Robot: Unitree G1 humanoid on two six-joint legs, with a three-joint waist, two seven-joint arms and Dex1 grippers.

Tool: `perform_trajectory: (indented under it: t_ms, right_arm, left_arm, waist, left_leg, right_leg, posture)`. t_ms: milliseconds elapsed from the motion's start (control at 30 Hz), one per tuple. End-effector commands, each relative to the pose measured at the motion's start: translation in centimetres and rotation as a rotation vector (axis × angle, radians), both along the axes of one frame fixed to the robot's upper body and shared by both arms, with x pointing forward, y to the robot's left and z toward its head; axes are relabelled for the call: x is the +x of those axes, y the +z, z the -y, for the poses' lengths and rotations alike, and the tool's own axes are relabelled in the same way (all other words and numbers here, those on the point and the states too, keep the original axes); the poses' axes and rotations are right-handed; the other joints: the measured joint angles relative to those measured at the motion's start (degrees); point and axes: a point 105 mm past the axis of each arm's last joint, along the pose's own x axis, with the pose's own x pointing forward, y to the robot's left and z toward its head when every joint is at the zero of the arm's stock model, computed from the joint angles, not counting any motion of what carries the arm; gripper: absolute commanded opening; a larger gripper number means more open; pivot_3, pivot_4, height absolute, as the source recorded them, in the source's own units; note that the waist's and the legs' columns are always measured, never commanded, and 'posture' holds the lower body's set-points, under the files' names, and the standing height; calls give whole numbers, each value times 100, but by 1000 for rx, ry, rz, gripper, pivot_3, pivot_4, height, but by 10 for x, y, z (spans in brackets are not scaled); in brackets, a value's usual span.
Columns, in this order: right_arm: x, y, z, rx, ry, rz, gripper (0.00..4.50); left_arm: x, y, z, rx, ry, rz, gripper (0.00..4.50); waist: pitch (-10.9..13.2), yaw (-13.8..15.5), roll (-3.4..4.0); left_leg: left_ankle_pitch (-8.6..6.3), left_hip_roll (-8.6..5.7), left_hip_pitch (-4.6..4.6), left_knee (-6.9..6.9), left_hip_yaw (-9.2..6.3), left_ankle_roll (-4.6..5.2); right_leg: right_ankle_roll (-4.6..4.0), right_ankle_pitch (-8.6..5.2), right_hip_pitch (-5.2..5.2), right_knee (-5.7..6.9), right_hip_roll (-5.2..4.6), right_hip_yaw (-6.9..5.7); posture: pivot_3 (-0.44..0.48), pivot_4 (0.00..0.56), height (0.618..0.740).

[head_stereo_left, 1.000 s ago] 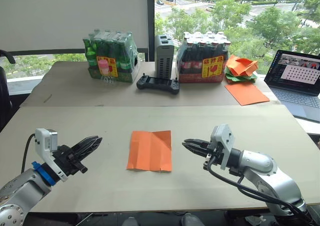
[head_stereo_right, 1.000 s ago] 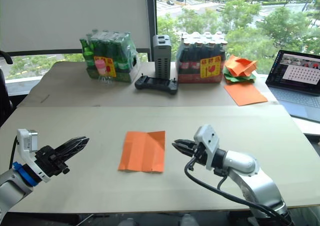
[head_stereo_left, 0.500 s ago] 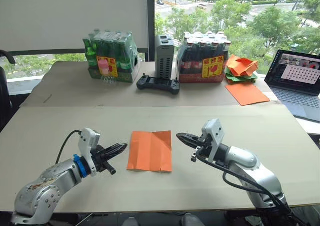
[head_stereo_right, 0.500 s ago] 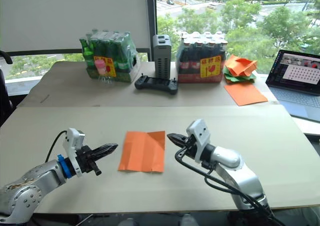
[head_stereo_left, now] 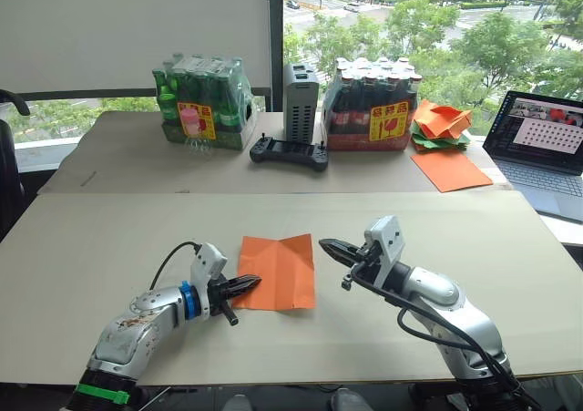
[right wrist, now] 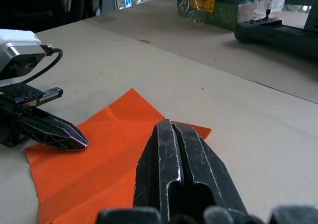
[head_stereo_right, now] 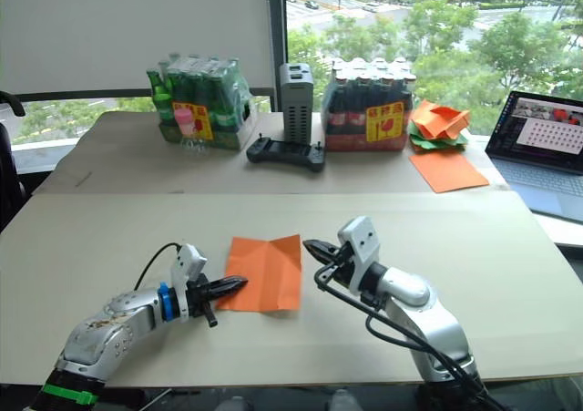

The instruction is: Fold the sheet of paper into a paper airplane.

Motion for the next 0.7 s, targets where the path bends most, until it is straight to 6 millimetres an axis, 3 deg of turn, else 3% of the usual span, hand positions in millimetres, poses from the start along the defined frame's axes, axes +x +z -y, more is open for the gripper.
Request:
perform_trajectory:
  t_ms: [33, 100, 233, 700]
  right_arm:
    - [-3, 11, 1, 7, -6, 41, 0]
    - [-4, 9, 2, -5, -10, 33, 0]
    - [-5, -14, 6, -123, -6, -18, 0]
    - [-1, -41, -3, -238, 8, -99, 0]
  left_arm:
    - [-1, -7, 4, 29, -18, -11, 52]
    - [-1, -9, 3, 36, -13, -13, 52]
    - [0, -13, -3, 48, 18, -18, 52]
    - [-4, -14, -11, 48, 50, -18, 52]
  waist:
    - [-1, 15, 1]
    - [-1, 23, 2]
    - [-3, 29, 4]
    - [-7, -27, 12]
  left_leg:
    - [0, 0, 0, 1, 0, 0]
    - [0, 0, 1, 1, 0, 0]
    - [0, -1, 3, 2, 0, 0]
    - [0, 0, 14, 1, 0, 0]
  right_leg:
    - [0, 0, 1, 0, 0, 0]
    - [1, 0, 2, 1, -1, 0]
    - [2, 0, 5, 0, -1, 0]
    - [2, 0, 10, 4, 0, 0]
  posture:
    - [0, 150, 740]
    - [0, 150, 740]
    - [0, 150, 740]
    - [0, 150, 740]
